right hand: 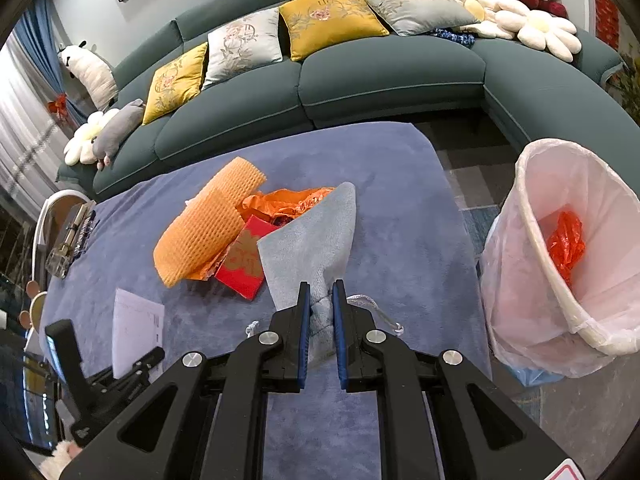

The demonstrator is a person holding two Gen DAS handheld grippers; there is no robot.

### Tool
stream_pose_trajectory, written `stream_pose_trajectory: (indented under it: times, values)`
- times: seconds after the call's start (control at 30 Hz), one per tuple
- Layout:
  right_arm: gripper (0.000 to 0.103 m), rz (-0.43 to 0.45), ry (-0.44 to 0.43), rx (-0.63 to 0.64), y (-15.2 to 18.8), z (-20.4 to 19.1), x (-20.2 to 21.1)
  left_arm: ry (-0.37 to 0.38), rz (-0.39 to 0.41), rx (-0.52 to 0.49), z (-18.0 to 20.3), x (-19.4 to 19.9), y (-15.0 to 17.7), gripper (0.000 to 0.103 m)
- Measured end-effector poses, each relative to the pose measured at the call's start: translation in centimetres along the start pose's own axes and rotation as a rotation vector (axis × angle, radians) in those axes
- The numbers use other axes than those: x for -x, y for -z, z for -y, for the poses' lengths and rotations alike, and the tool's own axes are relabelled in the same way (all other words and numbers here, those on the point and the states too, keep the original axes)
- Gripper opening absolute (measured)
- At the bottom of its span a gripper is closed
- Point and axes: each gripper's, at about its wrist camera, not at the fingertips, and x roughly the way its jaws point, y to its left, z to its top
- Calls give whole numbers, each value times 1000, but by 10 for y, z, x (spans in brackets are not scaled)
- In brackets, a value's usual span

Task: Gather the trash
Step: 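Lift the grey pouch with the right tool toward the wastebasket while the left holds the receipt, then carry receipt and pouch over the wastebasket while both tools open to drop them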

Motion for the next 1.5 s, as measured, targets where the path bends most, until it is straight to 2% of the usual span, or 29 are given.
stream_pose_trajectory:
  times: [0.13,0.3,0.47,0.6,0.9,1.1,1.33,1.37,1.4,1.43,1.47,1.5]
  values:
    - [11,28,-1,-19,-1,14,16,78,49,-31,37,25,-14,5]
    - [11,68,31,-37,-4,40,37,176,90,-107,105,47,-29,5]
    - [11,110,73,-88,-5,82,60,258,103,-218,191,54,-36,5]
    - [11,139,114,-134,-5,123,77,299,88,-300,255,49,-34,5]
    - [11,170,191,-219,-2,202,96,352,28,-445,363,26,-21,6]
    - [11,168,222,-265,1,239,93,371,-34,-486,404,3,-16,9]
    - [11,165,221,-292,0,255,86,389,-48,-467,418,-6,-26,14]
    - [11,166,221,-291,-1,256,84,391,-46,-465,419,-6,-27,15]
    - [11,166,219,-290,-2,257,83,395,-47,-459,419,-6,-29,25]
    - [12,167,217,-289,-3,257,82,391,-46,-452,419,-6,-30,47]
    - [12,168,215,-289,-2,256,82,387,-41,-434,419,-6,-32,57]
    - [12,170,214,-288,-3,256,82,400,-15,-413,417,-2,-34,60]
